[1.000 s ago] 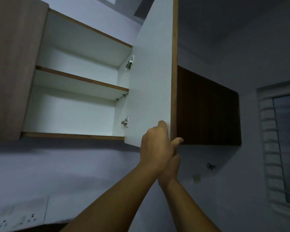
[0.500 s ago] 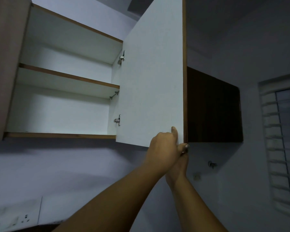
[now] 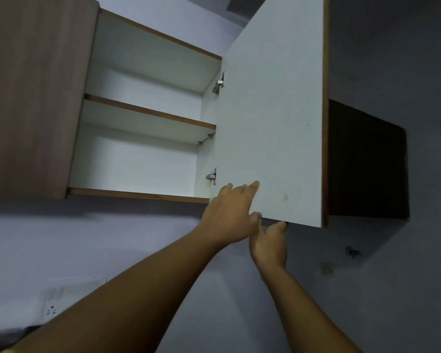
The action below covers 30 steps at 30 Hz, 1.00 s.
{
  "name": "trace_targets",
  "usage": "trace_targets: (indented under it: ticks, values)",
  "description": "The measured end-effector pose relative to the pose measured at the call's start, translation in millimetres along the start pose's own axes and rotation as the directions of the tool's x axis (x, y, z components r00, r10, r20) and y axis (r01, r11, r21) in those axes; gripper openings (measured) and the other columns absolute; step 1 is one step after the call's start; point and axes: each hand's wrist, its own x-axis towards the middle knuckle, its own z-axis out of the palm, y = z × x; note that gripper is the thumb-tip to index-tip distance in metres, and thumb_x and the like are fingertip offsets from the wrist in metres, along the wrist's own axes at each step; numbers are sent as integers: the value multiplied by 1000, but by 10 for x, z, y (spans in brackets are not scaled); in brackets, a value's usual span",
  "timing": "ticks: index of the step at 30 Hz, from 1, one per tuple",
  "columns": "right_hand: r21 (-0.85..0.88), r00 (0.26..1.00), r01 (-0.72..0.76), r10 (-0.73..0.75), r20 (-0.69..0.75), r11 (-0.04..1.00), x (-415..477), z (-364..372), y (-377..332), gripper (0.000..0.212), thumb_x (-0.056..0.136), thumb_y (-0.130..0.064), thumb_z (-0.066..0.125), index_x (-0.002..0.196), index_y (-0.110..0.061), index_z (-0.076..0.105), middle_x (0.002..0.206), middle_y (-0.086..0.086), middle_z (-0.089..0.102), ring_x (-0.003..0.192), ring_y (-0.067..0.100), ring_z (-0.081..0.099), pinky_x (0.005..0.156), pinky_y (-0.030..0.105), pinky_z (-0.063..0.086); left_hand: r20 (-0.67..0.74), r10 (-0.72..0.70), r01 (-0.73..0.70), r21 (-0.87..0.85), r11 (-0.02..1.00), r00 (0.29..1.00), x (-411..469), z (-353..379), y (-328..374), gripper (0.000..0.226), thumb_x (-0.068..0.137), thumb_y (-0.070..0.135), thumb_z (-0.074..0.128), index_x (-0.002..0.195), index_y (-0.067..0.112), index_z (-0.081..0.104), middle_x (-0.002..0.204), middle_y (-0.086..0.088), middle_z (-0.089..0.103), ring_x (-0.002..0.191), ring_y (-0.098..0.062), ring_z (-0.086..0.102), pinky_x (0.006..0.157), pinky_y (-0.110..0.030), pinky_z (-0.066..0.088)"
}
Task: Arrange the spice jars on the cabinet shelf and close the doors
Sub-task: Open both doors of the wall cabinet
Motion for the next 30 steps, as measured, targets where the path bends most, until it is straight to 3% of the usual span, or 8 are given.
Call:
trace_targets:
  ticks: [5,9,15,19,25,30]
  values:
    - [-17,998,-19,20,54,1000,-109,418,-157,74,91,-54,41,141,-4,19,140,22,42,126,37,44,96,45,45,-36,-97,101,141,985,995,-196,-160,-665,78,87,35,53,147,13,9,155,-10,18,144,-30,10,116,-41,19]
    - [-4,992,42,-41,122,999,-203,868,-329,78,92,-52,41,146,-5,10,149,19,31,137,35,32,105,48,38,-55,-194,202,235,951,979,-382,-278,-1270,85,85,37,57,148,12,5,157,-11,9,145,-30,4,116,-40,17]
    - [-6,960,191,-185,210,982,-362,1722,-636,81,92,-51,41,149,-6,6,156,17,16,145,31,13,111,45,28,-96,-281,296,363,883,955,-664,-509,-2247,86,85,39,55,147,9,4,157,-15,3,145,-31,1,117,-39,13]
    - [-38,893,358,-331,305,933,-528,2408,-852,85,91,-56,38,149,-10,-1,159,10,1,146,24,-2,114,38,20,-115,-307,325,446,834,945,-868,-690,-2885,85,85,38,55,147,7,5,157,-15,3,145,-32,1,116,-40,16]
    - [1,805,482,-442,396,876,-708,3307,-1194,87,89,-60,37,150,-13,-3,159,8,-4,146,22,-6,114,38,20,-162,-296,333,577,745,942,-1157,-988,-3724,84,82,35,57,145,3,11,154,-19,11,144,-35,8,116,-41,18]
    - [22,728,571,-518,449,821,-774,3896,-1424,84,90,-59,38,150,-16,-1,159,10,-3,146,25,0,113,42,21,-150,-271,294,713,637,951,-1296,-1171,-4319,86,83,32,54,146,2,3,156,-20,1,144,-35,1,116,-44,12]
